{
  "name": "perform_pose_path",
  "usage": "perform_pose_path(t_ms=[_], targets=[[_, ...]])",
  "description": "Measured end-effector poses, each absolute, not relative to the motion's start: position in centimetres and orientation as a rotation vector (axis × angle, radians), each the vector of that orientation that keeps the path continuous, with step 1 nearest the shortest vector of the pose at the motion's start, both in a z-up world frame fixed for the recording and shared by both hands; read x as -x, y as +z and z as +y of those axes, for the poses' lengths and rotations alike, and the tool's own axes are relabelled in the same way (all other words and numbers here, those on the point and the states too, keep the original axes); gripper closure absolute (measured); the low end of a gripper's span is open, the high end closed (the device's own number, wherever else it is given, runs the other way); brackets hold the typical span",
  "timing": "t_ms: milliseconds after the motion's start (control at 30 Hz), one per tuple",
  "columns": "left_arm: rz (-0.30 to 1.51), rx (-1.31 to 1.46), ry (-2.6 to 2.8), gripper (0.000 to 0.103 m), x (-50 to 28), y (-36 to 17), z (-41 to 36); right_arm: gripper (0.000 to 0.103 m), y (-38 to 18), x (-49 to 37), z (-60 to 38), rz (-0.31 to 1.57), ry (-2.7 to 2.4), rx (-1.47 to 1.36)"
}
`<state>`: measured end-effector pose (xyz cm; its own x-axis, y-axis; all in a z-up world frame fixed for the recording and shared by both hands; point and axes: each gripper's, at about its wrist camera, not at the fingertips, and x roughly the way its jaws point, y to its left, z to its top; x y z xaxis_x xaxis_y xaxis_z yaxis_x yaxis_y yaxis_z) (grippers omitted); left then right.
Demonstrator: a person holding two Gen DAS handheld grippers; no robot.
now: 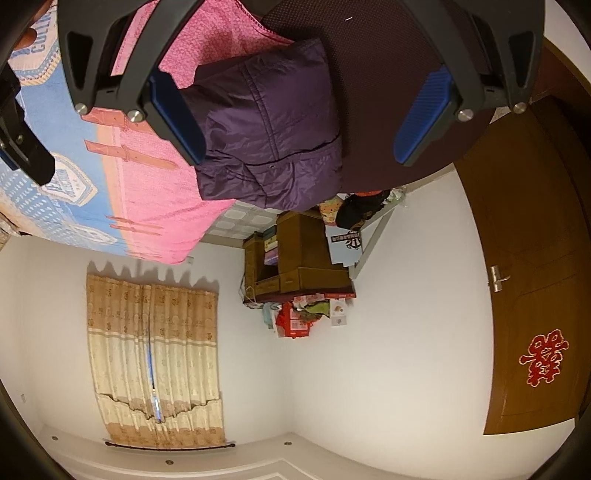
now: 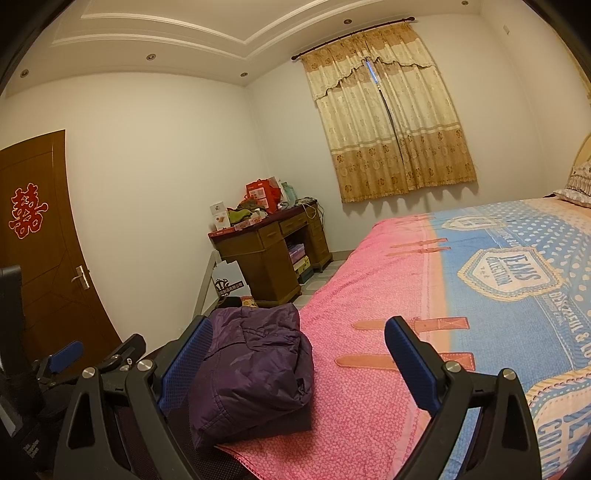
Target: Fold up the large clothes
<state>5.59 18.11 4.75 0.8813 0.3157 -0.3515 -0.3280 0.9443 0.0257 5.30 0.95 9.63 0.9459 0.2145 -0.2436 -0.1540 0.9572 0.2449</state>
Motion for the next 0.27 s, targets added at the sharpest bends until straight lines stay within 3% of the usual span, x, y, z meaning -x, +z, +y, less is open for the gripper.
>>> perform_pose_path(t_ms=[267], targets=[[0.395, 0.037, 0.35, 0.0, -6.41, 4.18, 18.58, 0.008, 9.42, -5.37, 1.16, 0.278, 0.188, -0.23]])
